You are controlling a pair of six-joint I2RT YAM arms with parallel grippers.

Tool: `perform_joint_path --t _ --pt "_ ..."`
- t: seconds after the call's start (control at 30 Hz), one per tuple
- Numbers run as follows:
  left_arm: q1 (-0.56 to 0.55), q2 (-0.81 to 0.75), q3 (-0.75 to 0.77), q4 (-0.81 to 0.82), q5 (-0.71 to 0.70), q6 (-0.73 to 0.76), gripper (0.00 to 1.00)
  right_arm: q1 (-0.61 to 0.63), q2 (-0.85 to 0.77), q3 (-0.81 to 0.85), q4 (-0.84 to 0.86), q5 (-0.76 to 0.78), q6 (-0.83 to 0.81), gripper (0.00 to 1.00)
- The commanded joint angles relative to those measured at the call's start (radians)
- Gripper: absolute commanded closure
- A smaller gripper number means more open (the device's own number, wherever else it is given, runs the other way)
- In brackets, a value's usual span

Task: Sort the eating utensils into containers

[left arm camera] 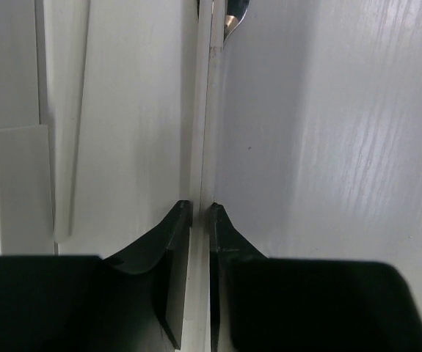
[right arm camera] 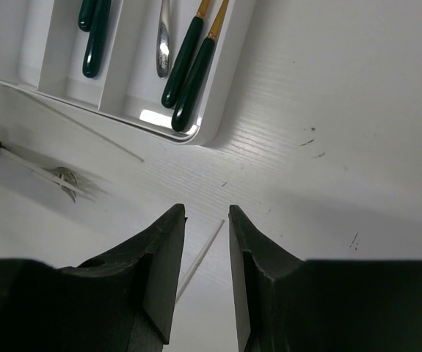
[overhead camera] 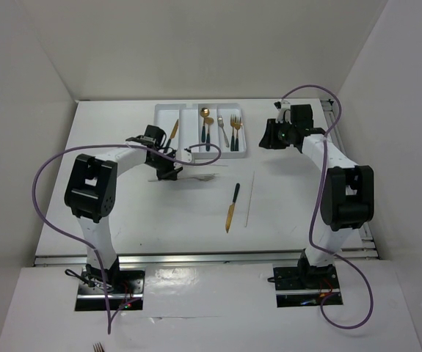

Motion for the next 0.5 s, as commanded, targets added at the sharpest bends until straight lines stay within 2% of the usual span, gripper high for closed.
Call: perform_joint_path --t 0.0,0.17,0.47 --pt "0.005 0.035 -0.004 -0.078 0.001 -0.005 1.00 -0.008 0.011 0.022 -0.012 -0.008 -0.014 0.62" --pt "0.005 -0.056 -0.041 -0.087 0.012 -0.016 1.00 -0.008 0.011 0.022 -0.012 -0.017 -0.014 0.62" --pt "-0.016 -0.246 -0.003 -0.156 0.151 -0.161 1.00 0.002 -0.018 0.002 -0.012 -0.017 0.005 0.62"
